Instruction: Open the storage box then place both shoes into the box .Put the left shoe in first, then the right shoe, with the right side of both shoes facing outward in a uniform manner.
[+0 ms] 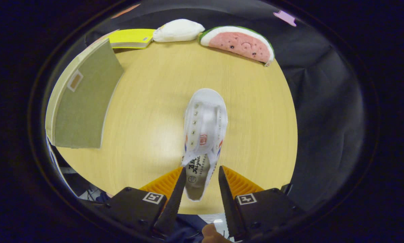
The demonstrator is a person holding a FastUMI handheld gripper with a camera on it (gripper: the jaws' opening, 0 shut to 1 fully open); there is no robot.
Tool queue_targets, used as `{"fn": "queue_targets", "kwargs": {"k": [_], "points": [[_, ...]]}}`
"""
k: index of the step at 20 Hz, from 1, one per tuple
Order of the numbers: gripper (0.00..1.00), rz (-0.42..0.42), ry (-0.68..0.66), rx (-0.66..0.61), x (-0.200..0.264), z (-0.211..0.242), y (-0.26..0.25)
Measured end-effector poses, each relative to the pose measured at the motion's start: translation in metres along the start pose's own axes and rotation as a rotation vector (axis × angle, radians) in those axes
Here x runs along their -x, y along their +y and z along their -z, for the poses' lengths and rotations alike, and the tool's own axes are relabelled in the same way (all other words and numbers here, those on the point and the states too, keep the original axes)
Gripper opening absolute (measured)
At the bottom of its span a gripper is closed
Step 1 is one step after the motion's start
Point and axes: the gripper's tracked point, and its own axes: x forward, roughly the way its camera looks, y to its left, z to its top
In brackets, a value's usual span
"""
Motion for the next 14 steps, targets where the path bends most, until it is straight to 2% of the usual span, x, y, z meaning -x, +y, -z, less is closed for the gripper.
{"fn": "queue_targets", "kwargs": {"k": [5, 7, 10, 13, 14], "points": [[0.64, -0.001, 0.041, -0.009, -0.044, -0.008, -0.018], [0.64, -0.055, 0.045, -0.001, -0.05, -0.011, -0.015], [0.58, -0.123, 0.023, -0.042, -0.052, -0.012, -0.011], [0.53, -0.164, 0.014, -0.03, -0.054, -0.01, -0.007], [0.44, -0.168, 0.014, -0.039, -0.053, -0.011, -0.005]]}}
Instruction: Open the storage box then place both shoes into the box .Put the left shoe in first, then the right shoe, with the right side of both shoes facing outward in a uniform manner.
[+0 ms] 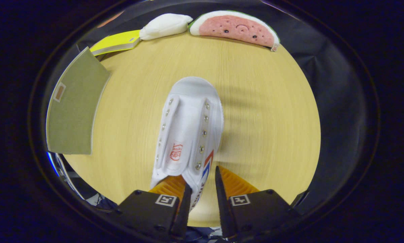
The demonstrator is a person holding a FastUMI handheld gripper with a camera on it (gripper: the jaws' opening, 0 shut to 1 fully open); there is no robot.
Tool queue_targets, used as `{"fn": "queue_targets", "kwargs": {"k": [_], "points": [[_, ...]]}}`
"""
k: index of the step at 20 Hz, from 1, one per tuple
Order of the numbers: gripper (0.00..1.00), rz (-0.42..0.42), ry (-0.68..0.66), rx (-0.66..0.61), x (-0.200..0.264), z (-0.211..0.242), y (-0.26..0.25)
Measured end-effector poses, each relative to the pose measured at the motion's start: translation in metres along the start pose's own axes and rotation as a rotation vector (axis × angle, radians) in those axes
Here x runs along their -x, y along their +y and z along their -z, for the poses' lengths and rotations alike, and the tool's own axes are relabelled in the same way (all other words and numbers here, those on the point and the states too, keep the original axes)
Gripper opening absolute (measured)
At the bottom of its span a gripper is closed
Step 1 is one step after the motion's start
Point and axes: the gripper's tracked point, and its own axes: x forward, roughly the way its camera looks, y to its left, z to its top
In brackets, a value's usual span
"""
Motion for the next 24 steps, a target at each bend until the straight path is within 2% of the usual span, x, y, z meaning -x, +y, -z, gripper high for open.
{"fn": "queue_targets", "kwargs": {"k": [1, 3, 4, 9, 13, 15, 17, 20, 24], "points": [[0.3, 0.005, -0.002, -0.003, 0.0, 0.0, -0.002], [0.18, 0.011, -0.015, -0.024, 0.002, -0.001, -0.006], [0.08, -0.011, -0.026, -0.061, 0.003, -0.003, -0.004], [0.06, -0.193, -0.055, -0.17, 0.033, -0.005, 0.004], [0.05, -0.211, -0.16, -0.151, 0.094, -0.015, 0.027], [0.06, -0.189, -0.202, -0.131, 0.117, -0.021, 0.04], [0.05, -0.172, -0.188, -0.106, 0.119, -0.018, 0.053], [0.05, -0.225, -0.139, -0.095, 0.107, -0.009, 0.074], [0.05, -0.251, -0.028, -0.095, 0.075, 0.035, 0.086]]}}
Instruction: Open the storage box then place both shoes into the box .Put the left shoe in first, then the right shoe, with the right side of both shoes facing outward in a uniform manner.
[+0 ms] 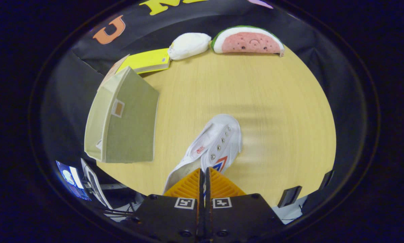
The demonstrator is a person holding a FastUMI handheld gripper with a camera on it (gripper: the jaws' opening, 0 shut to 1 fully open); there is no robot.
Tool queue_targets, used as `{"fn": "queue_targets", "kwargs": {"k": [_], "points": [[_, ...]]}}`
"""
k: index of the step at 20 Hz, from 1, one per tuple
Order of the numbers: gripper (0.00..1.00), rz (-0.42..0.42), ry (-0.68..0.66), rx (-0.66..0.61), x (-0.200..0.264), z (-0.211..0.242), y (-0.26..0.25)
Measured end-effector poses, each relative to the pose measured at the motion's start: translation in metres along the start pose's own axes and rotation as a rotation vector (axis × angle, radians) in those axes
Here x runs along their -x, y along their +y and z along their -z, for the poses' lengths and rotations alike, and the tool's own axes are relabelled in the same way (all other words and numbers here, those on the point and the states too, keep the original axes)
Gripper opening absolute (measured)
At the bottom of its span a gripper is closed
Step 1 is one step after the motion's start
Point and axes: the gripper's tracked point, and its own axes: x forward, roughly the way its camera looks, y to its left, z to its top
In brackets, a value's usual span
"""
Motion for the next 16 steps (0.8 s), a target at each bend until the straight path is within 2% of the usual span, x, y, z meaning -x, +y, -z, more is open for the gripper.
{"fn": "queue_targets", "kwargs": {"k": [2, 4, 6, 9, 11, 12, 14, 15, 16], "points": [[0.06, 0.047, 0.003, -0.004, -0.018, 0.006, -0.016], [0.05, 0.002, -0.002, -0.026, -0.024, 0.009, -0.011], [0.06, 0.002, -0.015, -0.028, -0.022, 0.01, -0.012], [0.06, 0.053, -0.017, 0.022, -0.023, 0.021, -0.015], [0.06, 0.059, -0.038, 0.038, -0.024, 0.029, -0.012], [0.17, 0.079, -0.036, 0.045, -0.023, 0.032, -0.014], [0.58, 0.137, -0.028, 0.078, -0.029, 0.042, -0.02], [0.62, 0.178, -0.038, 0.09, -0.034, 0.042, -0.026], [0.62, 0.21, -0.054, 0.088, -0.038, 0.039, -0.03]]}}
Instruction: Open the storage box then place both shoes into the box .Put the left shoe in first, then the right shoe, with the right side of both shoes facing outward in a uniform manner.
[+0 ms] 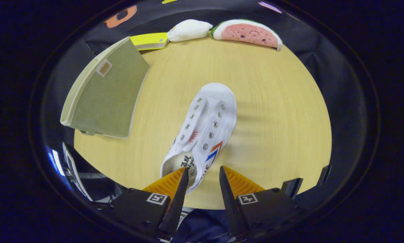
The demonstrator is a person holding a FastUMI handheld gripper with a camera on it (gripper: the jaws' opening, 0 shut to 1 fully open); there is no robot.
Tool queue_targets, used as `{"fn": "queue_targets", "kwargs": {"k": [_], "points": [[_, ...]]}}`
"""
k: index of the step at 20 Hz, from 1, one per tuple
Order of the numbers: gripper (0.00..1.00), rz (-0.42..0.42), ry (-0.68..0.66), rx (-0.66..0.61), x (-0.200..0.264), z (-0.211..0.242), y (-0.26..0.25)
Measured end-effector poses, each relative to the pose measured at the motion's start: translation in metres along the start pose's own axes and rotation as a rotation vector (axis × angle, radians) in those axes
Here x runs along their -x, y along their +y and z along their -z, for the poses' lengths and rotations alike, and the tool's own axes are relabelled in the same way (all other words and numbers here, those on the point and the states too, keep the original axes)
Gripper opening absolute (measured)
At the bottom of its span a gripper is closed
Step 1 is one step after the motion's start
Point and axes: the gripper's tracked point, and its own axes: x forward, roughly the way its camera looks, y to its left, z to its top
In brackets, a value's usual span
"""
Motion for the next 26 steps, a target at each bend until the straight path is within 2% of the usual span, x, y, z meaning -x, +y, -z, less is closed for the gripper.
{"fn": "queue_targets", "kwargs": {"k": [3, 7, 12, 14, 17, 20, 22, 24, 26], "points": [[0.62, -0.02, -0.046, -0.077, -0.014, -0.017, 0.01], [0.6, -0.044, -0.045, -0.112, -0.023, -0.023, 0.009], [0.4, -0.097, -0.045, -0.162, -0.023, -0.016, 0.0], [0.37, -0.108, -0.034, -0.161, -0.033, -0.014, -0.002], [0.3, -0.167, -0.058, -0.199, -0.035, -0.015, -0.001], [0.2, -0.199, -0.106, -0.206, -0.034, -0.017, -0.003], [0.06, -0.262, -0.111, -0.244, -0.033, -0.018, -0.001], [0.05, -0.356, -0.117, -0.293, -0.032, -0.02, 0.001], [0.06, -0.521, -0.108, -0.385, -0.021, -0.027, 0.015]]}}
